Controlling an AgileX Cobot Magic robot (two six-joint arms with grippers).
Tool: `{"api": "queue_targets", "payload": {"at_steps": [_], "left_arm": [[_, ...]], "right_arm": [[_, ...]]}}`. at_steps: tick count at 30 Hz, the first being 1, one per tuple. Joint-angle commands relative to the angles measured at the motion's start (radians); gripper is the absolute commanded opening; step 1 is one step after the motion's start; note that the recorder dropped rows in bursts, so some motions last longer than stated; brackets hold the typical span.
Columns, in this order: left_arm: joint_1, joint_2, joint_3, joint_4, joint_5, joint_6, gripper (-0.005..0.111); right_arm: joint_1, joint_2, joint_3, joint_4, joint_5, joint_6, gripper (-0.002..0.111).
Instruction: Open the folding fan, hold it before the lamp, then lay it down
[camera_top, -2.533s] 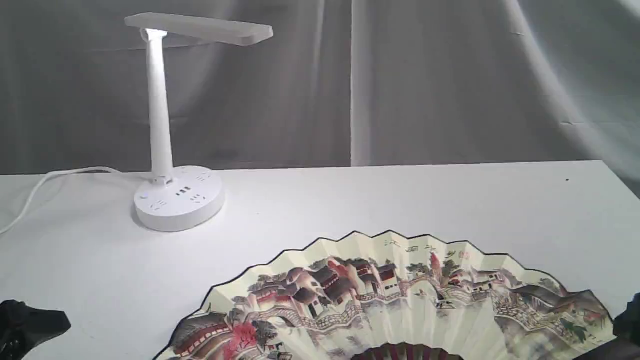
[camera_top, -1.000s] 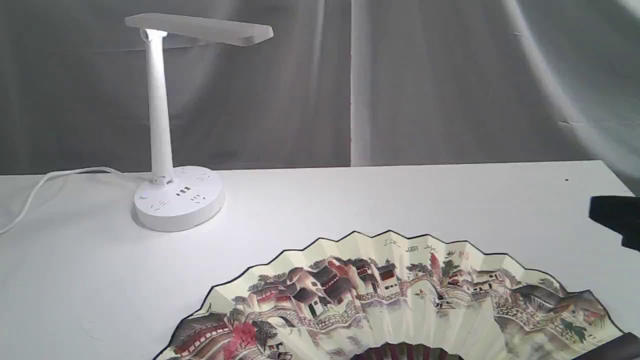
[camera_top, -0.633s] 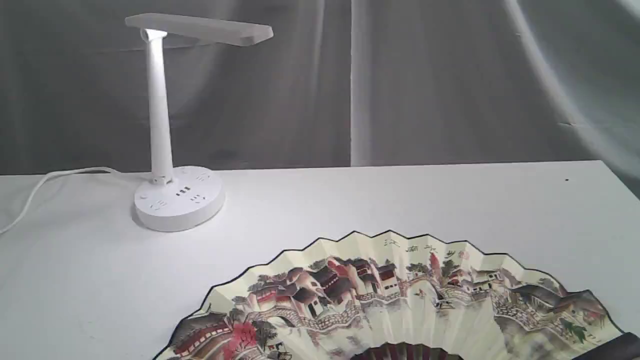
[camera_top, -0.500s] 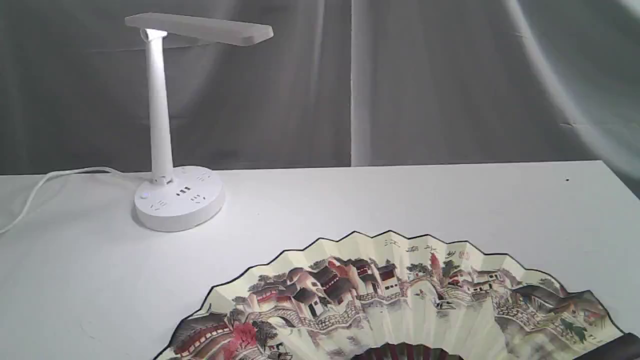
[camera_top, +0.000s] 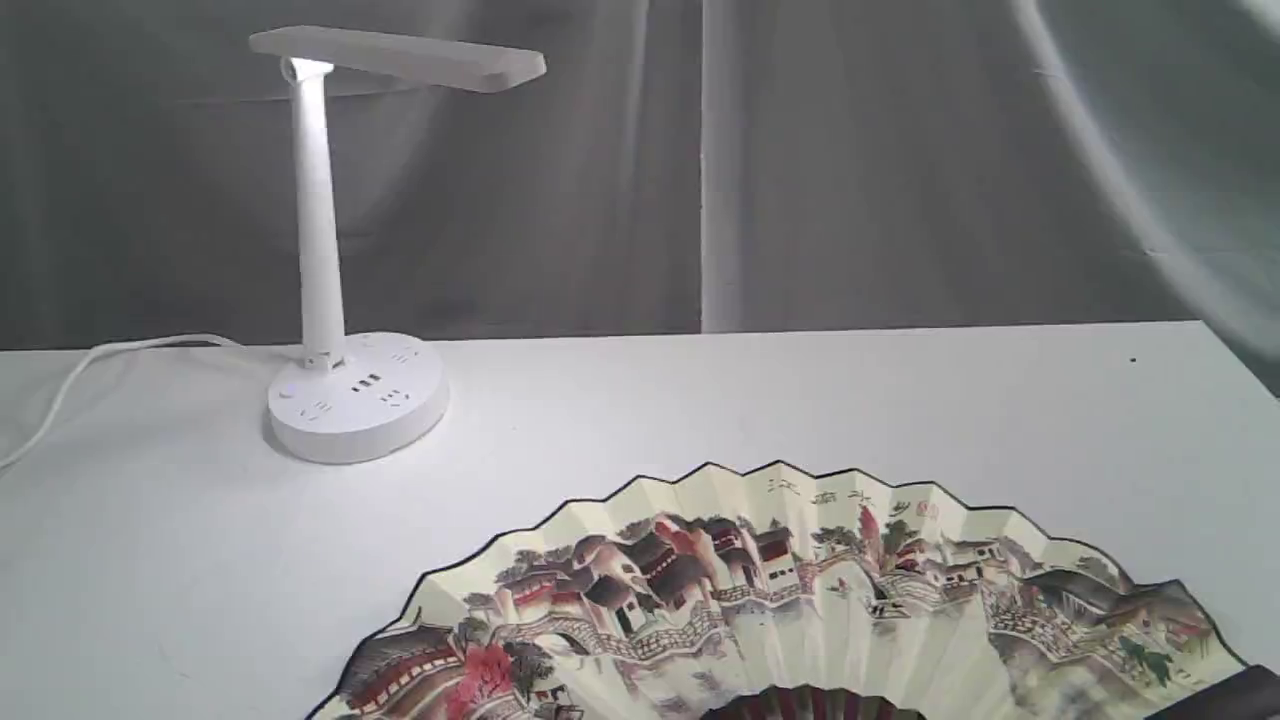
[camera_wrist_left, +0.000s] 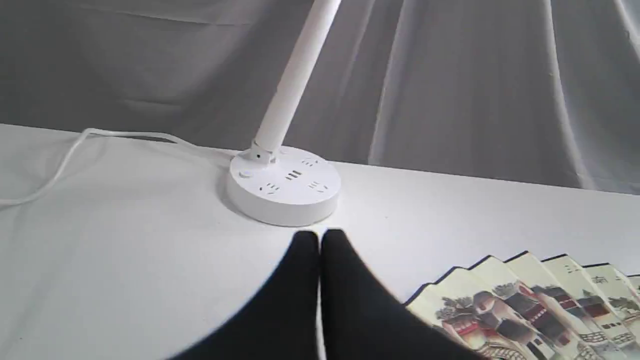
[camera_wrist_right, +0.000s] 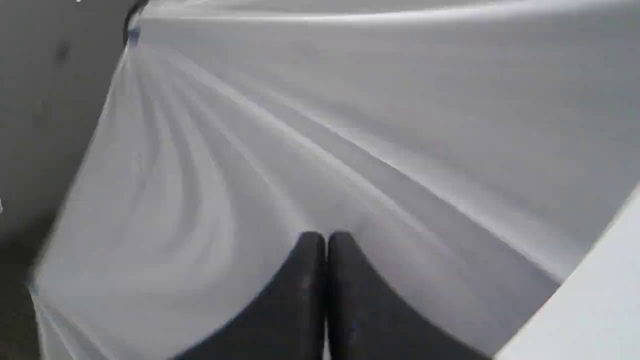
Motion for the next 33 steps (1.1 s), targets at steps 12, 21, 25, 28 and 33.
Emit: {"api": "queue_targets", "payload": {"at_steps": [12, 21, 25, 28, 33], "left_arm": [[-0.001, -0.003, 0.007, 0.044, -0.017, -0.046, 0.000], [-0.001, -0.003, 0.007, 0.099, -0.017, -0.099, 0.000], [-0.001, -0.004, 0.010, 0.122, -0.021, -0.099, 0.000], [-0.001, -0.004, 0.010, 0.122, -0.024, -0.099, 0.000], [-0.001, -0.004, 0.010, 0.122, -0.024, -0.099, 0.000]], "right_arm": [[0.000, -0.200, -0.099, -1.092, 0.224, 0.367, 0.000], [0.000, -0.568, 0.108, -0.912, 0.269, 0.174, 0.000], [-0.003, -0.568, 0.106, -0.914, 0.330, 0.174, 0.000], [-0.001, -0.568, 0.106, -0.891, 0.341, 0.217, 0.000], [-0.001, -0.567, 0.177, -0.788, -0.015, 0.191, 0.000]]}}
